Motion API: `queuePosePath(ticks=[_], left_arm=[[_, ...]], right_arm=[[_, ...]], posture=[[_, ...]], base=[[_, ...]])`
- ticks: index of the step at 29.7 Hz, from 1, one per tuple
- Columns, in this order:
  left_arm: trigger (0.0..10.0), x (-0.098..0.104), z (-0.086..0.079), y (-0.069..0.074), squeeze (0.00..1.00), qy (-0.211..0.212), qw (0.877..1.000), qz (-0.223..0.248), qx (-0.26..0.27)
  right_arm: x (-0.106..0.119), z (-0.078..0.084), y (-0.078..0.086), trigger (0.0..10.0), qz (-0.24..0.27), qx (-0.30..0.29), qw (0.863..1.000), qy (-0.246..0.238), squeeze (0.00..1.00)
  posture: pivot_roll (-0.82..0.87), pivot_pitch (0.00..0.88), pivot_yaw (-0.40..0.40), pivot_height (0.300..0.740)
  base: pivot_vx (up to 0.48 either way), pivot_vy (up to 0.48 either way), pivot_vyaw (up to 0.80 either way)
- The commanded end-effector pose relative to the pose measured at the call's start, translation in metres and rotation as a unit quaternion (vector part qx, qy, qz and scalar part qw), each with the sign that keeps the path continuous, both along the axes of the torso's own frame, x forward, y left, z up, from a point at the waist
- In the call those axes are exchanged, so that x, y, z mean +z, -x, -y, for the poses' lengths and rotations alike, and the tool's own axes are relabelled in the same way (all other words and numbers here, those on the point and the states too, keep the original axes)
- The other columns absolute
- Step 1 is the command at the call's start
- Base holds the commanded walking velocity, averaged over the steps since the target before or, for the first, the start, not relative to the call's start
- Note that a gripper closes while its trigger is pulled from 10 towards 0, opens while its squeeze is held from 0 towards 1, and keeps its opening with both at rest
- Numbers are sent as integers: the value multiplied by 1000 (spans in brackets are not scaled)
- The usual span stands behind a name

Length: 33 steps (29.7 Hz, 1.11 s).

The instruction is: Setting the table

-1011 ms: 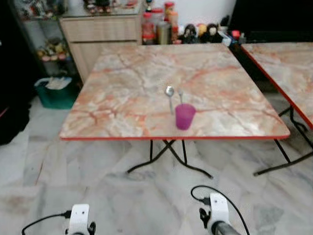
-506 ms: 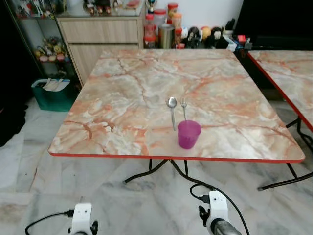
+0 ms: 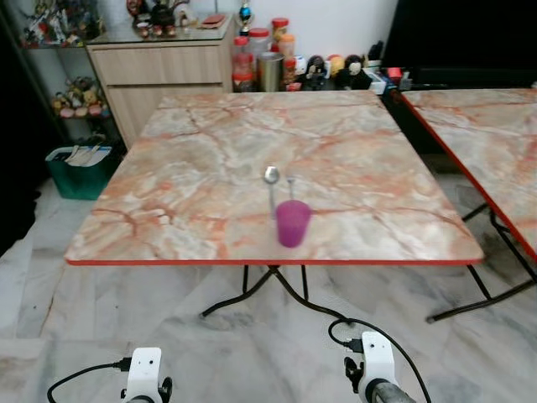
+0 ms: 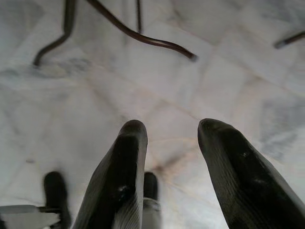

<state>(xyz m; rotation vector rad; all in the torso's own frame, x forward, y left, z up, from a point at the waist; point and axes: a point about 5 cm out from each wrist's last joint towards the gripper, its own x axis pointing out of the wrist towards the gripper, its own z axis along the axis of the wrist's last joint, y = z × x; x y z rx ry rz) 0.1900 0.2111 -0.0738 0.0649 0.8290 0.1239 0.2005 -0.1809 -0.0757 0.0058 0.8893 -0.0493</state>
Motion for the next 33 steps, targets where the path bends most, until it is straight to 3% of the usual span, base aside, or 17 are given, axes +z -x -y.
queuePosePath(ticks=[1, 10, 16, 18, 19, 21, 25, 27, 30, 31, 32, 33], left_arm=[[10000, 0, -6, 3, 0, -8, 1000, -4, 8], [10000, 4, -8, -4, 0, -10, 1000, 15, 9], [10000, 23, -18, -28, 0, -28, 996, 77, 18], [10000, 36, -23, -43, 0, -34, 992, 117, 21], [10000, 56, -28, -64, 0, -47, 984, 173, 20], [10000, 73, -30, -79, 0, -57, 975, 216, 16], [10000, 91, -30, -94, 0, -63, 962, 265, 13], [10000, 111, -28, -108, 0, -72, 946, 317, 5], [10000, 129, -26, -119, 0, -71, 929, 363, 5], [10000, 129, -26, -119, 0, -71, 929, 363, 5], [10000, 146, -24, -127, 0, -69, 913, 403, 3], [10000, 146, -24, -127, 0, -69, 913, 403, 3]], right_arm=[[2, -4, -5, 10000, 7, 3, 1000, -3, 0], [2, -4, -4, 10000, 6, 4, 1000, -4, 0], [1, -3, -3, 10000, 4, 3, 1000, -2, 0], [1, -3, -3, 10000, 3, 3, 1000, -2, 0], [1, -2, -3, 10000, 3, 4, 1000, -1, 0], [2, -3, -3, 10000, 4, 6, 1000, -1, 0], [2, -3, -3, 10000, 4, 5, 1000, -1, 0], [2, -3, -4, 10000, 5, 4, 1000, -1, 0], [2, -3, -4, 10000, 5, 3, 1000, -1, 0], [2, -3, -4, 10000, 5, 3, 1000, -1, 0], [2, -3, -3, 10000, 5, 3, 1000, -1, 0], [2, -3, -3, 10000, 5, 3, 1000, -1, 0]], posture=[[-10, 0, 1, 740], [-8, 0, -3, 740], [-8, 0, -6, 740], [-6, 0, -7, 740], [-2, 0, -10, 740], [-2, 0, -10, 740], [-6, 0, -6, 740], [-10, 0, -4, 740], [-10, 0, -4, 740], [-10, 0, -4, 740], [-12, 0, -5, 740], [-12, 0, -5, 740]], base=[[0, -469, 0], [0, -290, 0], [0, 0, 0], [0, 0, 0], [0, 0, 0], [0, 0, 0], [0, 0, 0], [0, 0, 0], [0, 0, 0], [0, 0, 0], [0, 0, 0], [0, 0, 0]])
